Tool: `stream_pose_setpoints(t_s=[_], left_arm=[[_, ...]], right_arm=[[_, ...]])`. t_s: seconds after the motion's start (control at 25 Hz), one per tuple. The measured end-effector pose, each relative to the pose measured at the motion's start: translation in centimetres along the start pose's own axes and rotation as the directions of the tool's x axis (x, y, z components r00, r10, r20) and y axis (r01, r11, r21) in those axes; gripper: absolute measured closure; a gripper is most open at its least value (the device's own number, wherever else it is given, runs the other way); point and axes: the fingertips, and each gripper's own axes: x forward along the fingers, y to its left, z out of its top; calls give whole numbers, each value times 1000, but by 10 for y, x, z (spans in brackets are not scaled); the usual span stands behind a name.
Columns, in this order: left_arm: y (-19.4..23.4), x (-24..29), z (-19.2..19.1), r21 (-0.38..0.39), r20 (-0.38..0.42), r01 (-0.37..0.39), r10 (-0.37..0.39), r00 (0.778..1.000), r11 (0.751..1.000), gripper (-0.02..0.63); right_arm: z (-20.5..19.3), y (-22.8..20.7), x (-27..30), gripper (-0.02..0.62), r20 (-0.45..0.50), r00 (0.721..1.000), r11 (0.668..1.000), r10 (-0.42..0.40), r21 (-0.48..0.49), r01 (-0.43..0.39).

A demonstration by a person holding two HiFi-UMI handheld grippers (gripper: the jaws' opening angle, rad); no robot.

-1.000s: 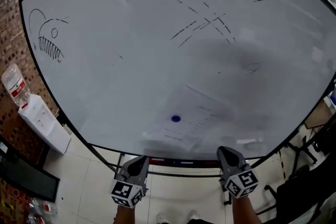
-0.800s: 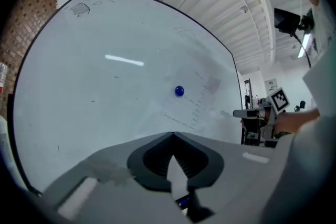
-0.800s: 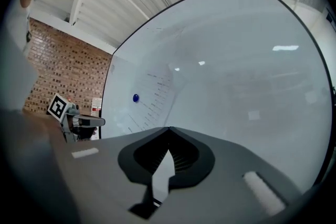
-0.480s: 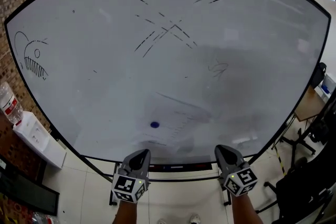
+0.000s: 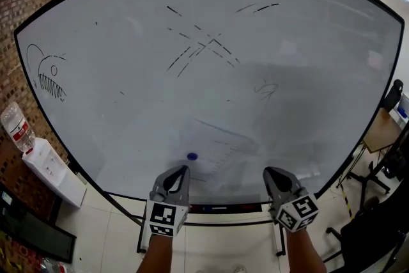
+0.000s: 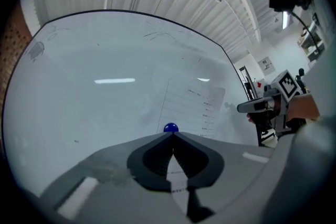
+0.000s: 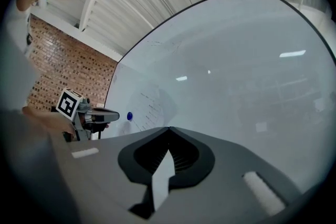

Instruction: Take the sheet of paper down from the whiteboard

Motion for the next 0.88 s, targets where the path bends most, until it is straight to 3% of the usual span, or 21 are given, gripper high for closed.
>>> stream_pose_setpoints(t_s=[0.24,0.52,0.88], left_arm=[[-1,17,10,166,-22,-76,81,996,983,459],[-1,33,-2,323,-77,-167,202,976,932,454],[1,38,-6,328,-79,-180,217,973,928,474]], right_arm=[[2,5,2,594,7,1000,1000,18,5,-18],[2,5,1,594,15,1000,1000,17,18,-17],[7,3,5,594,21,1000,1000,7,-7,-7]])
